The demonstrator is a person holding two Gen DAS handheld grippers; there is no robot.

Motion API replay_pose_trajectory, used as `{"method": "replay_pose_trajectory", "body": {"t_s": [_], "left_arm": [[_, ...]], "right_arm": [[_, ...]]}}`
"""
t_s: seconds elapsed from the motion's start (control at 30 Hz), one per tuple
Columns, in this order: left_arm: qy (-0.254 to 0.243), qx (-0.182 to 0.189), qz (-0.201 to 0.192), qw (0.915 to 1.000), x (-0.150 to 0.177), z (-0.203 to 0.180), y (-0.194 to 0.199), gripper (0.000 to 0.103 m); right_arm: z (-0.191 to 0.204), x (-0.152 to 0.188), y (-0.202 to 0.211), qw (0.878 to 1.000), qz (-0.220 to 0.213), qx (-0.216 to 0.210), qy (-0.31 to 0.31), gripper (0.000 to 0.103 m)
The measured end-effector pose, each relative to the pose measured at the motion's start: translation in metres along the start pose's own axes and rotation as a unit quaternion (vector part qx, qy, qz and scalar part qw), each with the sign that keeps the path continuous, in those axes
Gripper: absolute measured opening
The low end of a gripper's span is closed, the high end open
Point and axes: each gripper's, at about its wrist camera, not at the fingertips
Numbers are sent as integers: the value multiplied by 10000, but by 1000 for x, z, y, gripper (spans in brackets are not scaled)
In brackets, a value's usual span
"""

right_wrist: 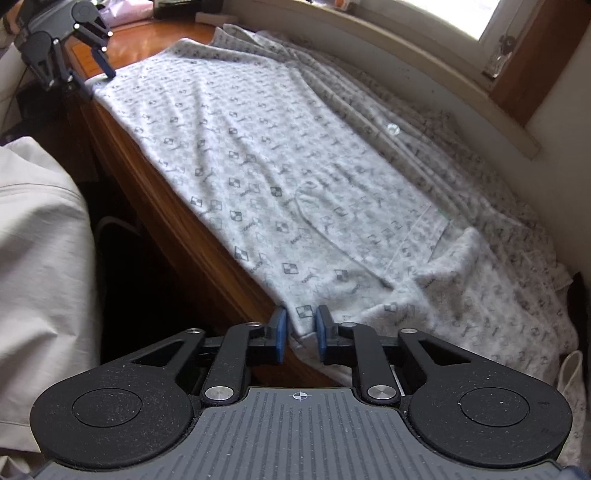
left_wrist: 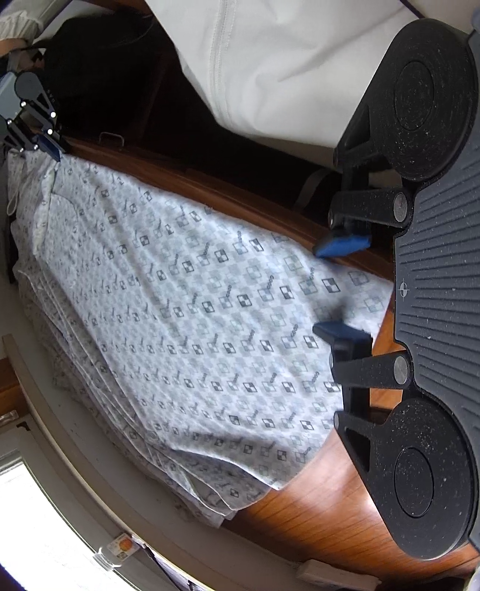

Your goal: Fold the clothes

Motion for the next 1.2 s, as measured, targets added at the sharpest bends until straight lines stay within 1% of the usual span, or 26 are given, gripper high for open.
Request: {"method": "replay_pose_trajectory", "body": {"t_s": [0.1, 0.13, 0.17, 0.27, 0.3, 0.43, 0.57, 0.67, 0.77, 0.8, 0.83, 0.87, 0.9, 0.93, 0.97, 1.0, 1.07, 1.13, 1.17, 1.2], "left_arm": [[71, 140, -83, 9998, 0, 5, 3, 18], [97, 125, -123, 9998, 0, 6, 5, 7], [122, 108, -163, 9997, -1, 7, 7, 5], [218, -15, -435, 9988, -3, 17, 20, 5], [275, -97, -539, 9981, -5, 23, 24, 3], [538, -315, -873, 9942, -16, 54, 34, 3], [688, -547, -978, 9913, -36, 85, 30, 3], [890, -636, -994, 9890, -47, 111, 19, 3], [1141, -762, -970, 9858, -51, 131, 2, 3], [1268, -749, -913, 9849, -51, 137, -5, 4], [1396, -734, -854, 9838, -51, 143, -12, 13], [1494, -809, -745, 9826, -51, 146, -19, 22], [1554, -942, -737, 9806, -49, 147, -22, 28], [1613, -1076, -732, 9783, -48, 147, -24, 39], [1672, -1211, -727, 9758, -47, 148, -27, 44], [1731, -1345, -722, 9730, -46, 148, -29, 44], [1789, -1484, -962, 9678, -47, 145, -24, 44], [1847, -1400, -1201, 9653, -51, 139, -19, 47], [1839, -1338, -1308, 9650, -54, 133, -18, 47], [1796, -1227, -1370, 9664, -58, 129, -20, 47]], "right_arm": [[-2, -2, 3, 9999, -122, 101, 15, 7], [-3, -2, 4, 9997, -178, 155, 30, 7], [-4, -4, 6, 9995, -226, 196, 40, 6], [-10, -10, 13, 9983, -417, 393, 79, 6], [-13, -12, 15, 9978, -476, 462, 87, 6], [-30, -29, 9, 9949, -642, 757, 188, 6], [-51, -56, -14, 9907, -723, 1073, 412, 5], [-62, -78, -38, 9860, -792, 1359, 556, 5], [-73, -98, -66, 9815, -860, 1635, 512, 5], [-76, -103, -75, 9806, -852, 1708, 446, 6], [-78, -106, -86, 9814, -763, 1729, 352, 6], [-81, -109, -96, 9831, -624, 1702, 245, 13], [-82, -111, -104, 9838, -539, 1699, 173, 23], [-82, -110, -108, 9833, -539, 1734, 117, 28], [-81, -109, -110, 9823, -570, 1785, 42, 32], [-80, -108, -110, 9820, -628, 1780, -62, 33], [-75, -103, -103, 9838, -819, 1562, -306, 35], [-67, -99, -97, 9849, -984, 1316, -536, 39], [-64, -97, -96, 9856, -1043, 1151, -664, 39], [-60, -95, -95, 9860, -1093, 980, -794, 39]]}}
Point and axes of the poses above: each gripper's, at about its wrist camera, not at the fingertips, and y roughly against the way its jaws point, z to its left, x to its underside, and after that the axes turned 4 degrees about x, right-handed
